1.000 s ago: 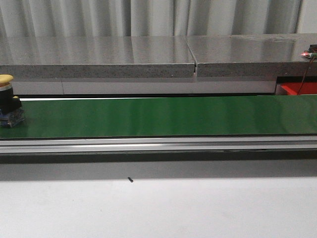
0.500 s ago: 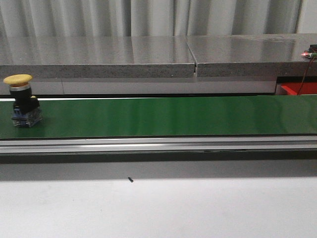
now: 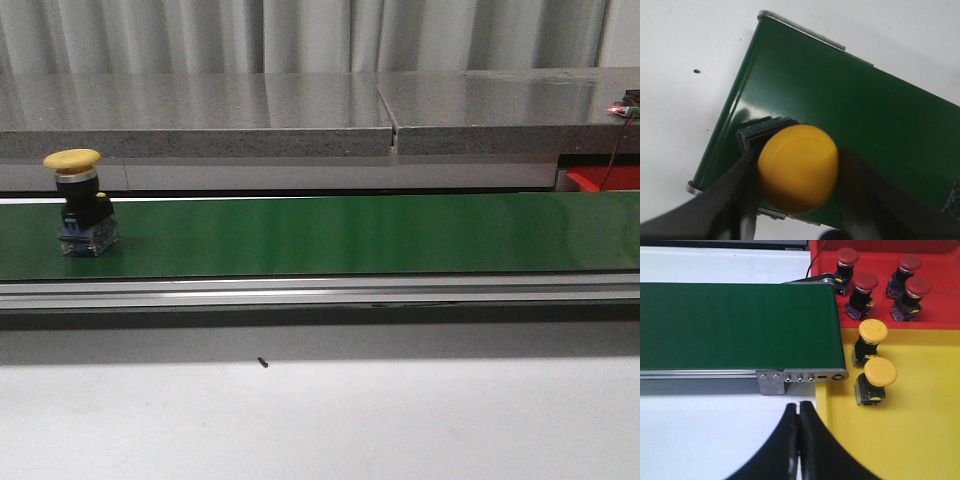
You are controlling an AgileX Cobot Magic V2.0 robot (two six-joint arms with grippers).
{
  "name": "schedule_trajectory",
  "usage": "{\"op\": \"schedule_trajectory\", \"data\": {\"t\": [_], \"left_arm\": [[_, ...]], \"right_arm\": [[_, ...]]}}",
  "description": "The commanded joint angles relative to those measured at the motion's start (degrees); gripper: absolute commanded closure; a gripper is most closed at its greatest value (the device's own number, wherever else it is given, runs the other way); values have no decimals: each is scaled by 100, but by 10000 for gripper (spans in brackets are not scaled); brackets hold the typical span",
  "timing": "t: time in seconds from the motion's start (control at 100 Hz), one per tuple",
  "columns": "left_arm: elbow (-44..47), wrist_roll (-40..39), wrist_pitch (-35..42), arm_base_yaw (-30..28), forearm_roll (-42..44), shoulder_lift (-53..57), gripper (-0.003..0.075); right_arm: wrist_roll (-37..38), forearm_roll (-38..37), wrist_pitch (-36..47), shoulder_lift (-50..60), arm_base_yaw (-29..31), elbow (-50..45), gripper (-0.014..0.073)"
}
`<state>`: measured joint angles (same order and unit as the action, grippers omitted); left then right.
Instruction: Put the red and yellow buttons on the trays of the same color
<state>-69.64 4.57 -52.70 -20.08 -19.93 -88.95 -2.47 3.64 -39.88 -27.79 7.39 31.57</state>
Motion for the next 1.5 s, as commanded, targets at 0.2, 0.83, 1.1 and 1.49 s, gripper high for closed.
{"op": "schedule_trajectory", "data": {"t": [0.2, 0.83, 1.1, 1.49], "left_arm": [[63, 21, 450, 38, -277, 109, 567], [125, 21, 563, 38, -321, 82, 533], [125, 21, 508, 38, -321, 82, 181], [125, 332, 254, 54, -270, 644, 174]], "right_arm": [[-43, 30, 362, -12, -15, 143, 661], [-43, 30, 362, -12, -15, 143, 661], [-43, 30, 362, -12, -15, 143, 661], [-43, 30, 362, -12, -15, 143, 661]]}}
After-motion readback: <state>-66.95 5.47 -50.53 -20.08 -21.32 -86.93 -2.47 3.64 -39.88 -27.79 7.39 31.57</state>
